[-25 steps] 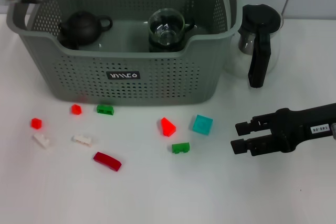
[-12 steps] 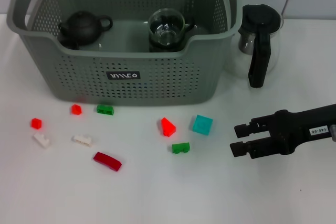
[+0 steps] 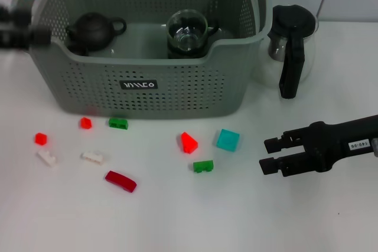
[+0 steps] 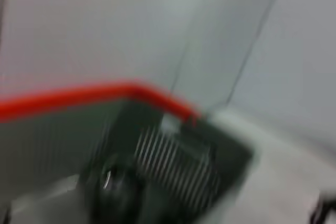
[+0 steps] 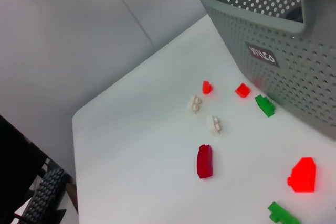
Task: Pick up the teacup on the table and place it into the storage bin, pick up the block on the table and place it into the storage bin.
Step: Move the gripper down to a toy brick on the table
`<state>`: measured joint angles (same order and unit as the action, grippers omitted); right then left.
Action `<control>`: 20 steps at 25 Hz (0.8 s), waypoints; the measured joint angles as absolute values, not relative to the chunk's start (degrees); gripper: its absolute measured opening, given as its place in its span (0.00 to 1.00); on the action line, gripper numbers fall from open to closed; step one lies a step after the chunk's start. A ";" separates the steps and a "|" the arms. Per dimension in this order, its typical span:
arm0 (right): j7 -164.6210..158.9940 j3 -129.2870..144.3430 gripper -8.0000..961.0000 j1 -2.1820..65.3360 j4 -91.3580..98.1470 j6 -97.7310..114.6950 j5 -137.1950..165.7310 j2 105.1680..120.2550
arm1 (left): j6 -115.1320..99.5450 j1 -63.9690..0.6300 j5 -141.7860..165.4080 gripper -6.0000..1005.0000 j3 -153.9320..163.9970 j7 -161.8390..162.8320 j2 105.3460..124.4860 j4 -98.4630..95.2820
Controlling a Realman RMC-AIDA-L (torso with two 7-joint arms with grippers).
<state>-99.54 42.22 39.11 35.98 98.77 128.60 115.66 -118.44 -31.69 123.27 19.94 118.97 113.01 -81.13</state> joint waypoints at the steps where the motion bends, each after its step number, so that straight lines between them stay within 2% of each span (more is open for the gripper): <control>1: -99.52 42.22 0.74 39.12 35.98 98.68 128.58 115.66 | -118.48 -30.42 125.35 0.80 22.41 117.61 113.47 -82.35; 20: -99.72 42.18 0.74 39.80 35.65 97.90 128.58 115.73 | -105.06 -28.36 156.40 0.80 40.08 113.71 122.00 -81.69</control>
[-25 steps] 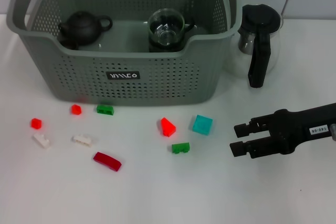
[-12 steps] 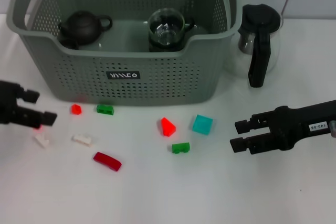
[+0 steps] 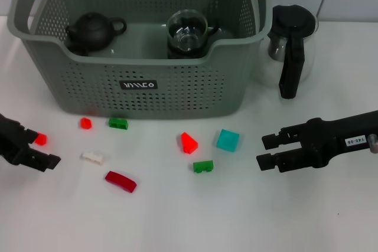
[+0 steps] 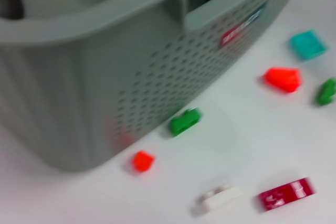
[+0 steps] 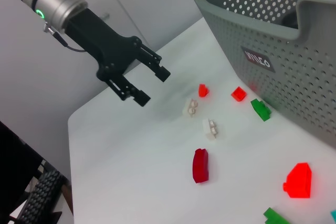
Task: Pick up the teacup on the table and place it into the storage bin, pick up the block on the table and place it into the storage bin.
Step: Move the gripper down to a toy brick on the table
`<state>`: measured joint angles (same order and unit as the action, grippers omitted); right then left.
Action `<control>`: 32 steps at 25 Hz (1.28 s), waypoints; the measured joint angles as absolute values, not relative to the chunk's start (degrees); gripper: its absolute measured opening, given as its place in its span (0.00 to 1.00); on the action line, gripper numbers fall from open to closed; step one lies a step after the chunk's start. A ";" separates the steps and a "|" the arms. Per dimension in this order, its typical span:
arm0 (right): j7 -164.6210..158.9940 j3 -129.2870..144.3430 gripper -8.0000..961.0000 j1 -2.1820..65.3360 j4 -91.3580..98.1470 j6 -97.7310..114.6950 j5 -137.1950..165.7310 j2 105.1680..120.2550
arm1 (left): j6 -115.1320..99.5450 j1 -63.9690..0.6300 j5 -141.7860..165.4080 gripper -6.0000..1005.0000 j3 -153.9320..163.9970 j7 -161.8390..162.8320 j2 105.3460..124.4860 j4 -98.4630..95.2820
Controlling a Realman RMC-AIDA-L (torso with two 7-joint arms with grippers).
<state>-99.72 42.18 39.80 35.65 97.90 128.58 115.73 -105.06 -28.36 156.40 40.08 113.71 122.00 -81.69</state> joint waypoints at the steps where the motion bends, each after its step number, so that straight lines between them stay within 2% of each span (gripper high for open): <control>1: -99.73 42.18 0.74 39.80 35.63 97.90 128.58 115.74 | -103.54 -28.07 157.73 0.80 40.65 113.71 122.87 -82.30; 5: -99.74 42.18 0.74 39.66 35.58 97.93 128.58 115.75 | -99.60 -26.87 160.12 0.80 42.85 115.04 124.52 -83.44; 23: -99.17 42.32 0.74 39.21 35.51 97.91 128.75 115.84 | -89.29 -24.83 163.56 0.80 56.53 123.91 124.23 -78.39; 29: -99.15 42.42 0.74 39.11 34.99 97.90 128.77 115.84 | -87.83 -24.89 163.62 0.67 56.86 124.90 124.08 -76.92; 32: -99.14 42.59 0.74 39.11 34.98 97.90 128.77 115.84 | -86.82 -24.95 163.67 0.67 56.89 124.94 124.05 -76.10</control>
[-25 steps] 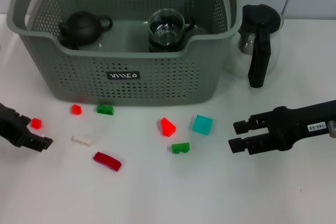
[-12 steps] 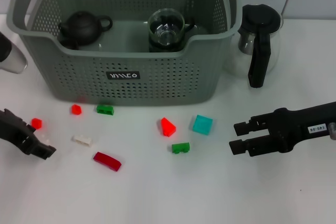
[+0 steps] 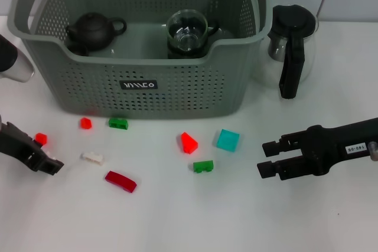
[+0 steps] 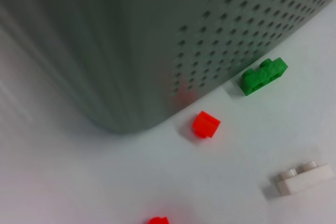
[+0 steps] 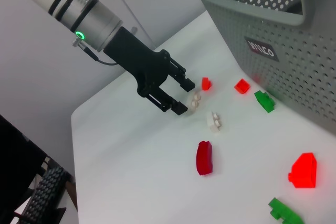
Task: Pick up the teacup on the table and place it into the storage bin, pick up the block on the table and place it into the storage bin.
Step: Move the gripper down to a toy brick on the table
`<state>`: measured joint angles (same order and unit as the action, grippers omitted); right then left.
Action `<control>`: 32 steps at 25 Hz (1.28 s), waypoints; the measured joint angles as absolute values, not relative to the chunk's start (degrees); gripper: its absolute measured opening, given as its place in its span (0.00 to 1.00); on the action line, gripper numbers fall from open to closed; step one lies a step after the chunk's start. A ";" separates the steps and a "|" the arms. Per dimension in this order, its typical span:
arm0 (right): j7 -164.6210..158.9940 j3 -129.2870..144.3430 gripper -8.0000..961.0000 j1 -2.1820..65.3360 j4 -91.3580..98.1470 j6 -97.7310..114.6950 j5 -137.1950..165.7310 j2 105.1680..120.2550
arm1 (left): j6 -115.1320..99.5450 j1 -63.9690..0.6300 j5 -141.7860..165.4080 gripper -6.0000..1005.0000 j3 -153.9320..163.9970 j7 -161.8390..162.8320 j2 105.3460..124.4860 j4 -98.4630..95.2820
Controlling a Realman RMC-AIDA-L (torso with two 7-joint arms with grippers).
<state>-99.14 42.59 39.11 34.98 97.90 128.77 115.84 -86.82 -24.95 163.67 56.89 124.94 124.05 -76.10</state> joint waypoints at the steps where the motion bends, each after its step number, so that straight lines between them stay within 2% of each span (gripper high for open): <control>1: -99.14 42.70 0.74 39.11 34.98 97.91 128.76 115.84 | -86.54 -25.04 163.67 0.67 56.89 124.95 124.00 -75.73; 32: -99.25 42.89 0.74 39.02 34.98 97.38 128.76 115.84 | -84.03 -26.22 163.74 0.67 56.95 125.67 122.55 -71.20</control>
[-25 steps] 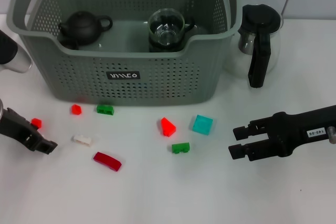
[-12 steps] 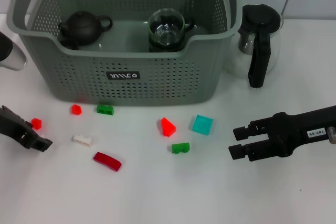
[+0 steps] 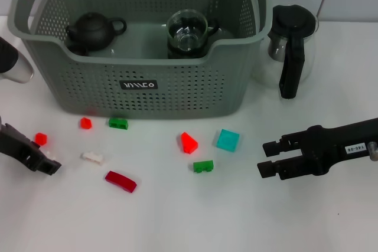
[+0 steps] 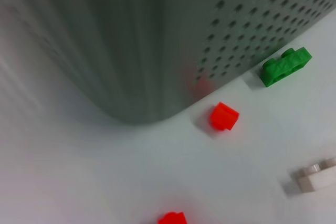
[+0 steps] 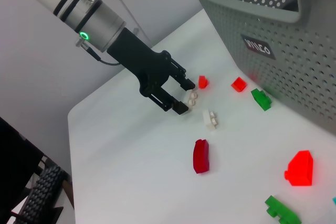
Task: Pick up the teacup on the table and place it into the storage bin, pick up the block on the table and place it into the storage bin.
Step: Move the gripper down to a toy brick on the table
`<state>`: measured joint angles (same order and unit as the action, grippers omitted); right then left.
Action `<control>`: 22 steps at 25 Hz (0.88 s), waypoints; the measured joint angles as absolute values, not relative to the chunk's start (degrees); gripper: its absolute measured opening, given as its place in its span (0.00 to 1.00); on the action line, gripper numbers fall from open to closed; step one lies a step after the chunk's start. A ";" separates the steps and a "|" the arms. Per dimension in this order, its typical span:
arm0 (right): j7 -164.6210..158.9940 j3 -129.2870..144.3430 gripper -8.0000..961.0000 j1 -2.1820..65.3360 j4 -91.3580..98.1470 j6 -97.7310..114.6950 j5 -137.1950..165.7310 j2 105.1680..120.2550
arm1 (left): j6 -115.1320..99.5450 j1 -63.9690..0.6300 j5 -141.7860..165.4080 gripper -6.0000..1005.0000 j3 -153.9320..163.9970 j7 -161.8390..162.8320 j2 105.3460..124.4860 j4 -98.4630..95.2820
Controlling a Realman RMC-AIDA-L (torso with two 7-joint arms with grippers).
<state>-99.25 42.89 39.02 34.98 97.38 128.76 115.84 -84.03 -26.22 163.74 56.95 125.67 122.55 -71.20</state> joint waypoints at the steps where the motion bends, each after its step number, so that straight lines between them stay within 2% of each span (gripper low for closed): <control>1: -99.25 42.89 0.74 39.02 34.98 97.38 128.76 115.84 | -83.98 -26.22 163.74 0.67 56.95 125.67 122.56 -71.17; 11: -99.29 42.89 0.74 39.00 34.98 97.38 128.76 115.84 | -83.60 -26.68 163.74 0.67 56.91 125.71 122.48 -70.14; 22: -99.23 42.89 0.74 39.03 34.90 97.38 128.76 115.84 | -84.40 -27.41 163.74 0.45 56.00 126.94 121.85 -69.97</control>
